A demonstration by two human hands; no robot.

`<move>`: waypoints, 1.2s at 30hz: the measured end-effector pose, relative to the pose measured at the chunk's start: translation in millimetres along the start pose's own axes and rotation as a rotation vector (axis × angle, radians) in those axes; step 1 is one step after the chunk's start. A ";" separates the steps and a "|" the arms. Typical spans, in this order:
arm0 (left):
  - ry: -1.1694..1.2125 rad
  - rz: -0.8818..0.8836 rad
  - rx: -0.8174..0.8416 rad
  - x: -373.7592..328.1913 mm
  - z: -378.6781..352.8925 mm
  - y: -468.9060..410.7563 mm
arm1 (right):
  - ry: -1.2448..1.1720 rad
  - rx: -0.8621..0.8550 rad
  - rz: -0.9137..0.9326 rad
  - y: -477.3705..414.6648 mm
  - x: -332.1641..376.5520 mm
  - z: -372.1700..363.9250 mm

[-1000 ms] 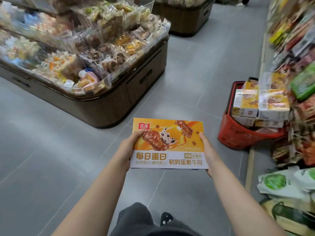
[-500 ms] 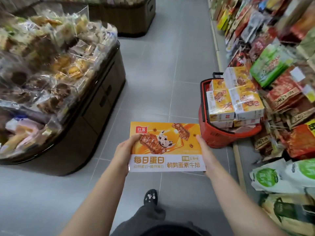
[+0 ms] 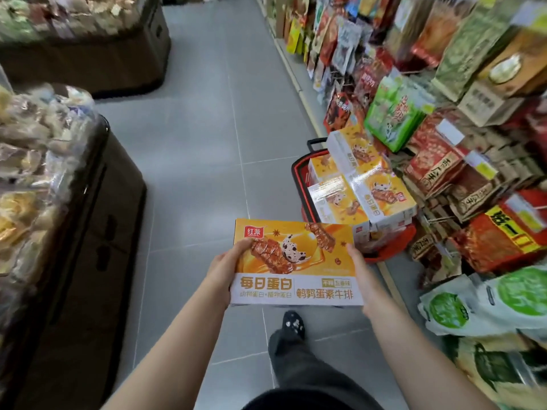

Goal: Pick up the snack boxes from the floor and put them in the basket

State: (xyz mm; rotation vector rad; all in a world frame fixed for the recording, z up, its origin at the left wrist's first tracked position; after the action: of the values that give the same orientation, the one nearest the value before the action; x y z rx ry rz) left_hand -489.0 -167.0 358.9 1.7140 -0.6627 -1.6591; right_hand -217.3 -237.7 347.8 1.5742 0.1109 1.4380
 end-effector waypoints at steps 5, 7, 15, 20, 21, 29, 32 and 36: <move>-0.068 0.046 0.057 -57.2 -54.7 -55.6 | -0.017 -0.014 -0.028 -50.0 63.7 -11.5; -0.077 0.052 0.061 -74.4 -69.0 -71.8 | 0.021 -0.019 -0.033 -66.5 83.8 -17.0; -0.156 0.137 0.051 -137.6 -109.5 -150.8 | 0.052 -0.049 -0.058 -121.6 149.2 -50.3; -0.303 0.094 0.123 -194.3 -141.6 -213.5 | 0.033 -0.173 -0.147 -166.2 169.9 -75.3; -0.338 0.076 0.145 -211.7 -150.4 -225.1 | -0.002 -0.209 -0.174 -180.1 171.1 -81.3; -0.665 -0.090 0.268 -336.4 -233.8 -295.6 | -0.314 -0.331 -0.282 -198.9 238.4 -131.4; -0.780 -0.143 0.354 -358.9 -279.5 -307.0 | -0.406 -0.427 -0.343 -188.1 273.3 -131.0; -0.831 -0.233 0.427 -381.3 -340.9 -322.6 | -0.520 -0.516 -0.394 -261.3 238.5 -111.8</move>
State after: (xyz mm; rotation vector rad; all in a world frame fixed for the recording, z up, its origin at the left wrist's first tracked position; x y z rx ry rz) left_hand -203.4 366.0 365.1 1.3414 -1.3074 -2.5641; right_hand -102.6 114.4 324.2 1.3454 -0.2306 0.6519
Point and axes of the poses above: each hand's wrist, its own y-axis away from the middle knuckle, its own z-axis out of the back of the hand, x = y × z, the point moved 10 cm from there along -y, towards the middle knuckle, and after that the axes turned 13 degrees about -x, right-handed, at the moved point
